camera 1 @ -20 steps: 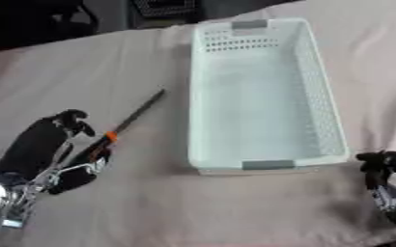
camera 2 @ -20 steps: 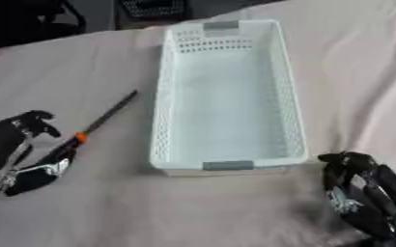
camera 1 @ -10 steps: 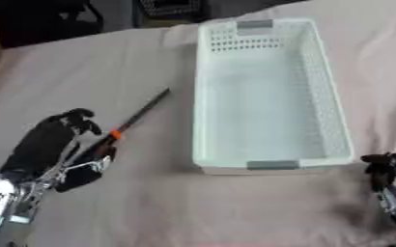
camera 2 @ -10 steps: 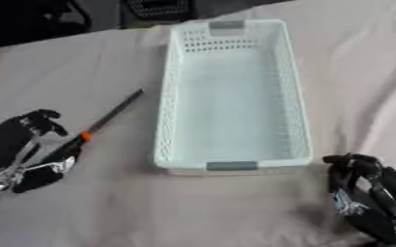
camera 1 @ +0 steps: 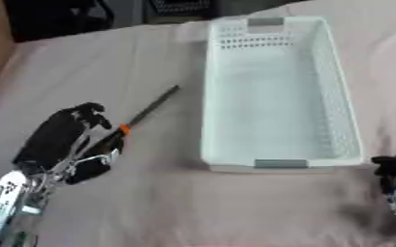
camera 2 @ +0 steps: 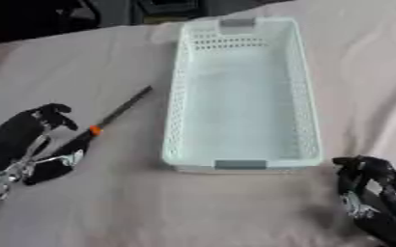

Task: Pick up objects on the table and place them in the box.

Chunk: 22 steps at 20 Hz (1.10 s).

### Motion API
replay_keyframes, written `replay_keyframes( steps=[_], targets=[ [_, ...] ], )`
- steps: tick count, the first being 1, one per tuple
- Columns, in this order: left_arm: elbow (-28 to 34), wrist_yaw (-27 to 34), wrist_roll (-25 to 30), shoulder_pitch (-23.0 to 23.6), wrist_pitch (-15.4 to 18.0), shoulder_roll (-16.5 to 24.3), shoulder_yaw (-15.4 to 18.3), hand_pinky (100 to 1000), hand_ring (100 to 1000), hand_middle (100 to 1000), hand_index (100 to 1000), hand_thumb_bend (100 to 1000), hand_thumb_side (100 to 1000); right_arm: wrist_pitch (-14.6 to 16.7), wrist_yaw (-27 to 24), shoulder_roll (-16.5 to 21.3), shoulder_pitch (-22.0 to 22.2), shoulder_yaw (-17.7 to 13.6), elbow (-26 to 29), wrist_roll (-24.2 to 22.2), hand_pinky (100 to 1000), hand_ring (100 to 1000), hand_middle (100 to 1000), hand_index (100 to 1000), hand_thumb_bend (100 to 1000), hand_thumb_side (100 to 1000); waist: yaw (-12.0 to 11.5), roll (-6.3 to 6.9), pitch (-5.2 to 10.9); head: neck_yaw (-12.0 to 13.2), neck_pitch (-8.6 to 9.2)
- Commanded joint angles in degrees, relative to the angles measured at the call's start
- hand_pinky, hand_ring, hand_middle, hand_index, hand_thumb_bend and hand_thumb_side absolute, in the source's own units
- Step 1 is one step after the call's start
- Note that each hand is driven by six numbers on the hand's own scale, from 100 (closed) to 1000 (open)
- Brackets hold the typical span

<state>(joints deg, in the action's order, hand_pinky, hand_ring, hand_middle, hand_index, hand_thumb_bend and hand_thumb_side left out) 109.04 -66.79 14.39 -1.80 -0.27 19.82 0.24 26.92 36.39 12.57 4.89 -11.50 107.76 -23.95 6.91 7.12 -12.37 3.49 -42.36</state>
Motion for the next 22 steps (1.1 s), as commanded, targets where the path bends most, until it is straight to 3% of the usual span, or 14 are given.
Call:
replay_keyframes(
  steps=[1,8,11,12,13,22],
  targets=[
    [0.66,0.44,-0.2,-0.17,0.05,0.6,0.2,872,839,822,706,330,440,-0.1,-0.07,0.47,-0.03,-0.31,0.56,-0.06,420,535,571,801,100,823,-0.1,-0.19,0.48,0.53,-0.1],
    [0.7,0.62,-0.19,-0.11,0.2,0.65,0.15,872,839,821,707,318,438,0.08,-2.56,0.82,-0.56,-0.27,5.99,2.19,420,535,573,797,100,795,-0.03,-0.18,0.51,0.79,-0.09],
    [0.71,0.63,-0.19,-0.05,0.25,0.68,0.13,872,839,821,707,316,438,1.79,-4.75,1.44,-1.43,-0.67,6.73,5.16,421,536,575,796,100,782,0.04,-0.2,0.53,0.89,-0.13],
    [0.7,0.64,-0.18,-0.02,0.28,0.68,0.12,872,839,821,707,313,438,2.48,-5.34,1.64,-1.71,-0.85,6.78,6.23,424,538,578,794,100,860,0.06,-0.21,0.55,0.93,-0.16],
    [0.7,0.65,-0.18,0.0,0.31,0.69,0.11,872,839,821,707,313,438,3.18,-5.89,1.84,-1.94,-1.05,6.8,7.33,425,538,577,793,100,772,0.08,-0.22,0.56,0.96,-0.17],
    [0.75,0.74,-0.18,0.03,0.36,0.71,0.12,872,839,820,710,305,433,4.72,-5.82,2.32,-2.22,-1.66,6.83,9.77,429,540,576,792,100,769,0.14,-0.19,0.65,1.15,0.02]
  ],
)
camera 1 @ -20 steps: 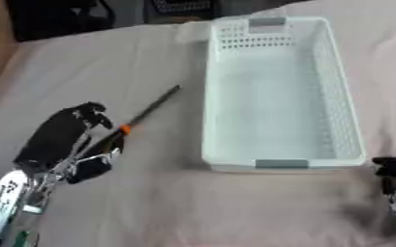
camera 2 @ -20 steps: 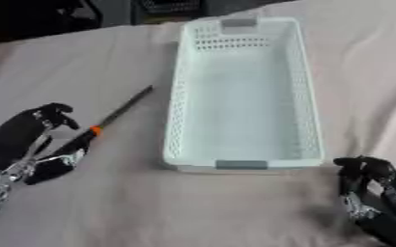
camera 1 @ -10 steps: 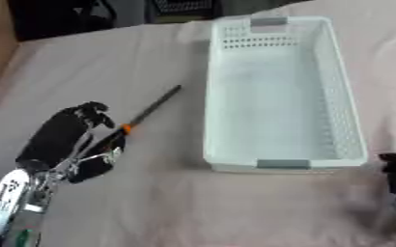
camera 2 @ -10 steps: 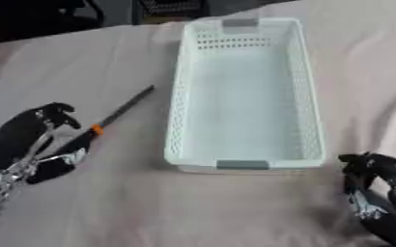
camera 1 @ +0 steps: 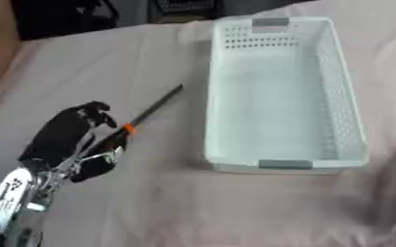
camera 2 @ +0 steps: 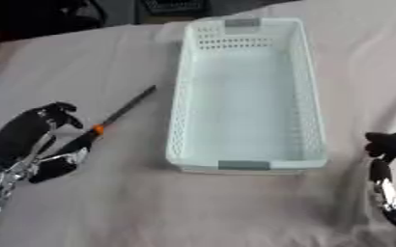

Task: Pick up objects on the table and place them in the box.

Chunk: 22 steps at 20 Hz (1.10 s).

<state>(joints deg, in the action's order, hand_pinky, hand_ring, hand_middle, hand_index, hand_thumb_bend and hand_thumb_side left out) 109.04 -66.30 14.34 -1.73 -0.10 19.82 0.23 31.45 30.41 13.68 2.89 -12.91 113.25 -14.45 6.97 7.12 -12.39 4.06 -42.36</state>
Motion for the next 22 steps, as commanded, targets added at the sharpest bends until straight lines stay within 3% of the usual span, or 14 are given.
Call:
replay_keyframes(
  steps=[1,11,22],
  targets=[
    [0.76,0.25,-0.12,-0.04,0.21,0.71,0.12,872,838,819,710,304,431,0.21,0.2,1.22,-0.24,-0.27,1.34,0.28,429,540,576,792,100,769,0.09,-0.19,0.67,0.58,0.04],
    [0.33,-0.1,0.78,0.0,-0.08,0.74,0.02,865,830,794,736,295,439,0.28,0.34,1.24,-0.24,-0.32,1.34,0.23,430,540,576,792,100,769,0.12,-0.19,0.67,0.79,-0.08],
    [-2.02,6.43,4.69,-0.27,-1.15,0.66,-0.22,864,811,771,776,161,607,0.21,0.43,1.23,-0.18,-0.3,1.34,-0.11,430,540,576,793,100,771,0.11,-0.21,0.74,0.95,-0.28]
  ],
)
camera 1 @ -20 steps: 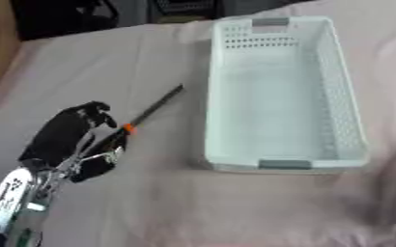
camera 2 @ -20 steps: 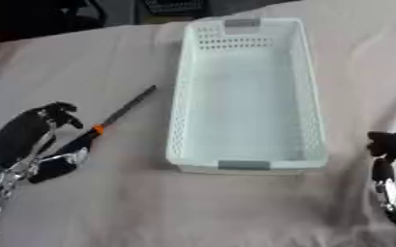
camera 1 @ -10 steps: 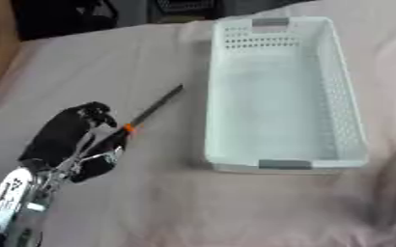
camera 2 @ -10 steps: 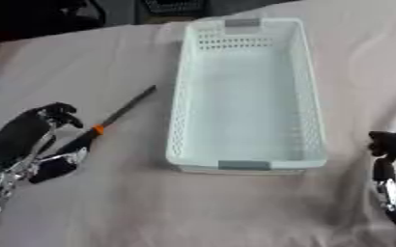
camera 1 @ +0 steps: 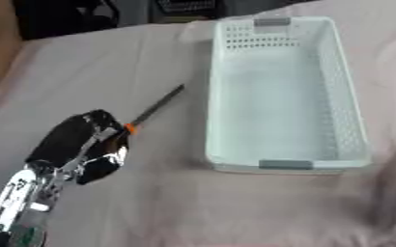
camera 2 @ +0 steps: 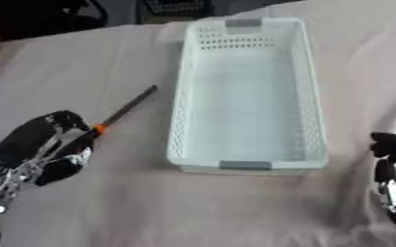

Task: Pick up objects on the table and place them in the box.

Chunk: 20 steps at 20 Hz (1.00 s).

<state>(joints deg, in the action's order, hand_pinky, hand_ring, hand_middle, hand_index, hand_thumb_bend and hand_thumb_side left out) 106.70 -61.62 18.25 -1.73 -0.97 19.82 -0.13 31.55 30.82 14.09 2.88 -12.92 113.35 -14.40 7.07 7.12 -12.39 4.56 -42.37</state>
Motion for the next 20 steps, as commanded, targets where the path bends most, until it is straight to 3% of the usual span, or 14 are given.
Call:
replay_keyframes(
  steps=[1,6,20],
  targets=[
    [0.22,2.27,0.93,-0.29,-0.52,0.69,0.22,864,811,771,776,156,612,0.09,0.02,0.82,-0.18,-0.29,1.24,-0.18,430,540,576,793,100,771,0.0,-0.21,0.75,0.47,-0.28],
    [-0.09,3.25,1.07,-0.32,-1.62,0.75,0.73,859,808,767,777,151,656,0.07,0.08,0.82,-0.11,-0.29,1.24,-0.23,430,540,576,793,100,771,-0.06,-0.22,0.83,0.5,-0.31],
    [1.03,2.79,-0.34,-0.43,-3.02,0.68,1.71,855,806,773,841,185,664,0.04,0.38,0.75,-0.07,-0.36,1.24,-0.31,430,540,576,793,100,772,-0.13,-0.22,0.79,0.43,0.01]
  ],
)
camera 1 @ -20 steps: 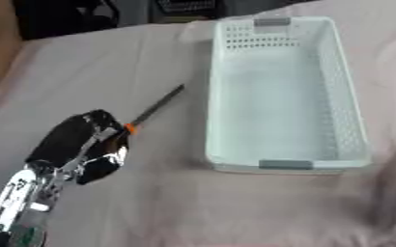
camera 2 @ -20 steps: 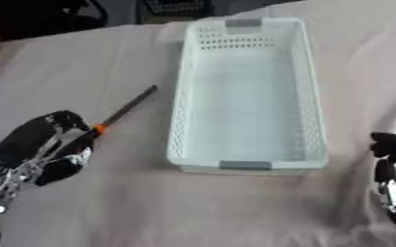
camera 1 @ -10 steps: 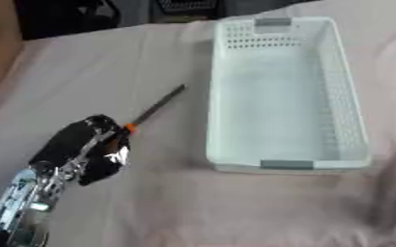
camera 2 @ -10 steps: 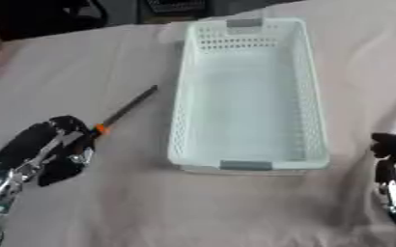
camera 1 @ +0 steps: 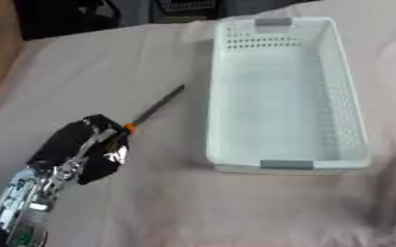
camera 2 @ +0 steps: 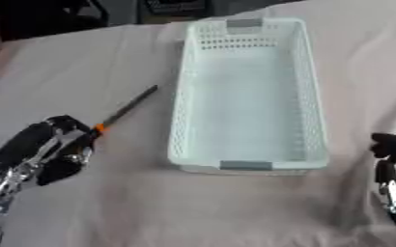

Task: Pick up objects on the table and place them in the box.

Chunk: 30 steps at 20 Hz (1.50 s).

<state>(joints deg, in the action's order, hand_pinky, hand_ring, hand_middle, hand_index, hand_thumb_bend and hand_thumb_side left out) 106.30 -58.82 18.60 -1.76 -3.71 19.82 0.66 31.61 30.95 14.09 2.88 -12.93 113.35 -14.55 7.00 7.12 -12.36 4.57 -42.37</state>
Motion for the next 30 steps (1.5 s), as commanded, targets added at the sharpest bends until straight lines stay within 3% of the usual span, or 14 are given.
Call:
replay_keyframes(
  steps=[1,6,13,19,26,30],
  targets=[
    [1.62,0.1,-0.85,-0.42,-0.37,0.67,1.05,856,805,773,855,185,670,-0.02,0.29,0.75,-0.05,-0.37,1.24,-0.16,430,540,576,793,100,772,-0.09,-0.22,0.75,0.31,0.21],
    [1.62,0.28,-0.38,-0.26,-0.39,0.69,1.4,860,811,780,871,216,726,-0.03,0.44,0.76,-0.02,-0.41,1.24,-0.16,431,540,577,793,100,772,-0.14,-0.24,0.75,-0.07,1.13],
    [0.63,-0.52,0.29,-0.02,-0.27,0.71,1.54,857,814,783,868,234,732,-0.06,0.5,0.74,-0.02,-0.42,1.24,-0.23,431,540,577,793,100,772,-0.11,-0.23,0.75,-0.1,1.49],
    [-0.18,-6.12,0.05,0.24,-1.21,0.82,2.44,841,824,790,843,352,639,-0.05,0.59,0.72,0.01,-0.46,1.24,-0.26,431,540,577,793,100,772,-0.13,-0.22,0.71,-0.07,1.53],
    [-0.95,-10.67,0.78,0.5,-1.0,0.52,2.16,840,828,793,837,373,670,0.01,0.64,0.73,-0.01,-0.47,1.24,-0.22,431,540,577,793,100,772,-0.06,-0.25,0.69,0.09,1.51],
    [-1.26,-12.44,1.35,0.55,-0.01,0.66,1.77,832,833,797,817,486,659,0.03,0.64,0.71,-0.03,-0.47,1.24,-0.23,431,540,577,793,100,772,0.0,-0.23,0.68,0.23,1.53]
  ],
)
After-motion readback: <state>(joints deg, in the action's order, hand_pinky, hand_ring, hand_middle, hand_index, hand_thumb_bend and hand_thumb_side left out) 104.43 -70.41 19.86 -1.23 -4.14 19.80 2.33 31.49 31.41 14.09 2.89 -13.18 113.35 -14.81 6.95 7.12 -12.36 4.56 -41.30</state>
